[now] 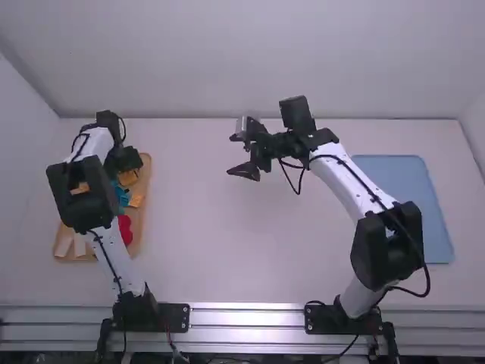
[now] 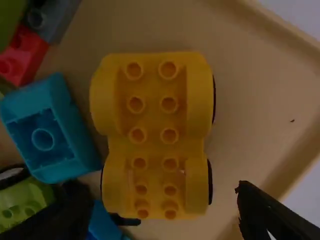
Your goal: Assemble lego blocks to make yellow taxi
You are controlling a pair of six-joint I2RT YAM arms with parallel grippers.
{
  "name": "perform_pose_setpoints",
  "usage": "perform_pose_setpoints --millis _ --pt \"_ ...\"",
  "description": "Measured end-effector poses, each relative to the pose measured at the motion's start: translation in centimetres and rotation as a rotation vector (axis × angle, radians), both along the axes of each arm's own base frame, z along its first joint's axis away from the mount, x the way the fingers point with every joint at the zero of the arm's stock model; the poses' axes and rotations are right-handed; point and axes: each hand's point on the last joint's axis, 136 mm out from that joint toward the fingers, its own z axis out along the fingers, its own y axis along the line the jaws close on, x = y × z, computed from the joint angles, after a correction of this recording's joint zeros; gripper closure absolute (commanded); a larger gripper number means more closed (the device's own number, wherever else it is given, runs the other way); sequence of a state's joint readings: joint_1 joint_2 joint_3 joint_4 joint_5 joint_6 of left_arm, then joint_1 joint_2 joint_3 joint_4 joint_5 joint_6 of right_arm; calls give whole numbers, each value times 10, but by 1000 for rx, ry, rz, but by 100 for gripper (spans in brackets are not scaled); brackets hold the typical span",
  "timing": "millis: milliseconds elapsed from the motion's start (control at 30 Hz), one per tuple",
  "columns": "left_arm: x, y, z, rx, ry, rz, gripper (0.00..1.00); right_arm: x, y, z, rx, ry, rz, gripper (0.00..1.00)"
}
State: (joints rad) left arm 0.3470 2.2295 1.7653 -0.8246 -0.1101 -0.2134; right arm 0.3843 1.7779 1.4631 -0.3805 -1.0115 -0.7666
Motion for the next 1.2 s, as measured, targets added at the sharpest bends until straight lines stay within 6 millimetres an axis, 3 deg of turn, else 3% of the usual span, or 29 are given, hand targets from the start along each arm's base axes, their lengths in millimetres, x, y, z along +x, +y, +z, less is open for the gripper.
perform_pose_setpoints --millis 200,367,767,833,900,1000,1067,1200 --pt "-8 -5 -21 -15 11 6 24 0 0 0 -1 0 -1 1" --pt "-3 -2 -24 -10 -20 22 25 0 0 0 -1 1 -1 1" --pt "-5 -1 -28 -26 -41 146 50 0 0 0 -1 2 -1 1" --pt "-5 -2 -25 -30 -36 158 54 0 0 0 -1 2 -1 1" --pt "-7 -2 -17 -36 -19 166 71 0 0 0 -2 4 -1 1" --pt "-8 -3 -3 -41 1 169 76 0 -1 0 -1 7 -3 1" --pt "-9 -3 7 -42 7 163 87 1 -2 0 0 5 -7 1" --pt "-16 -13 39 -24 -39 118 91 8 -13 3 20 14 -22 1"
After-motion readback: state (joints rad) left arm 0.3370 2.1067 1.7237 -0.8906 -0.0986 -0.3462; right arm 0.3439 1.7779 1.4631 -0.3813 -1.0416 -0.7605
